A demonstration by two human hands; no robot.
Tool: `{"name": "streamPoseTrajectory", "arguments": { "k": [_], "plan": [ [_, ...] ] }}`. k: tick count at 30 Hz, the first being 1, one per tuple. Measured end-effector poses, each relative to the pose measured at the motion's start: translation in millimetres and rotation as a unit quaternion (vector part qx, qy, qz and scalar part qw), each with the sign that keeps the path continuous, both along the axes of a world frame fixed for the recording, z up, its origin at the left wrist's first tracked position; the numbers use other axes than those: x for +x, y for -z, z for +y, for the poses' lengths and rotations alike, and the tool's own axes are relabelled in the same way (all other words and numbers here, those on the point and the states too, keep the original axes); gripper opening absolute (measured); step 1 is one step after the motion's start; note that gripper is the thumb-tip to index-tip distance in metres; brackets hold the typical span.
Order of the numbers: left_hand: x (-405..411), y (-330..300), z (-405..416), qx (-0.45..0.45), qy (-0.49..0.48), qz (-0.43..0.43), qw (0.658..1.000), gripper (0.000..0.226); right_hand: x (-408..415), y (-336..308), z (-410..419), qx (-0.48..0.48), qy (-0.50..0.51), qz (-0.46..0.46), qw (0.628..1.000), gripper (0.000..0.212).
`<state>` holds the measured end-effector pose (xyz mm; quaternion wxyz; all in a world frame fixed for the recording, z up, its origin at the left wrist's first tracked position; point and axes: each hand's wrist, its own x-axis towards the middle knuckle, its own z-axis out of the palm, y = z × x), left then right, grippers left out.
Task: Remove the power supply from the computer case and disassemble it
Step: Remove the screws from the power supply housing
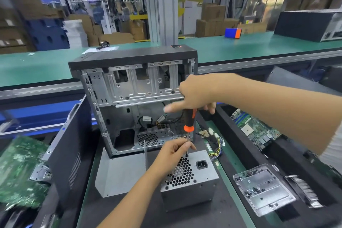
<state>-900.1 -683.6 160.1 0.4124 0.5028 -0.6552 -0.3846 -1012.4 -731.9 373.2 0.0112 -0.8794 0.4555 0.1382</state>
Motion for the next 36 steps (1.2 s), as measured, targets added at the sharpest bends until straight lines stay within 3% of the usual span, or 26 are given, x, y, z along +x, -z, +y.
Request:
{"name": "streamPoseTrajectory", "arguments": {
  "k": [3,6,14,20,23,25,28,29,35,36],
  "plan": [
    [-1,1,1,-0.006,0.003,-0.012,1.000,0.028,3,13,-1,-0.107,-0.029,0.029,0.993,0.064],
    [-2,0,2,-0.012,0.006,-0.015,1.000,0.027,2,17,-3,-0.134,-0.084,0.032,0.987,0.054],
    [-3,-1,3,-0.014,0.010,-0.018,1.000,0.026,-5,4,-1,-0.002,-0.190,0.057,0.980,0.012],
    [-2,3,1,-0.006,0.012,-0.006,1.000,0.027,-2,-8,3,0.062,-0.205,0.015,0.977,0.037],
    [-2,3,1,-0.010,0.003,-0.005,1.000,0.027,-2,-8,4,0.046,-0.093,0.031,0.994,0.071],
    [-3,3,1,-0.007,-0.002,-0.010,1.000,0.028,0,-1,7,-0.003,-0.031,0.024,0.999,0.081],
    [-5,3,2,-0.007,-0.003,-0.017,1.000,0.028,4,15,4,-0.152,-0.087,0.033,0.984,0.060],
    [-5,2,2,-0.007,-0.001,-0.017,1.000,0.028,5,16,4,-0.164,-0.108,0.030,0.980,0.054],
    [-3,-2,4,-0.010,0.009,0.001,1.000,0.028,-1,1,0,-0.022,-0.185,0.092,0.978,0.010],
    [-3,-2,3,-0.011,0.008,0.002,1.000,0.028,-1,-2,1,-0.008,-0.203,0.092,0.975,0.020]
  ]
}}
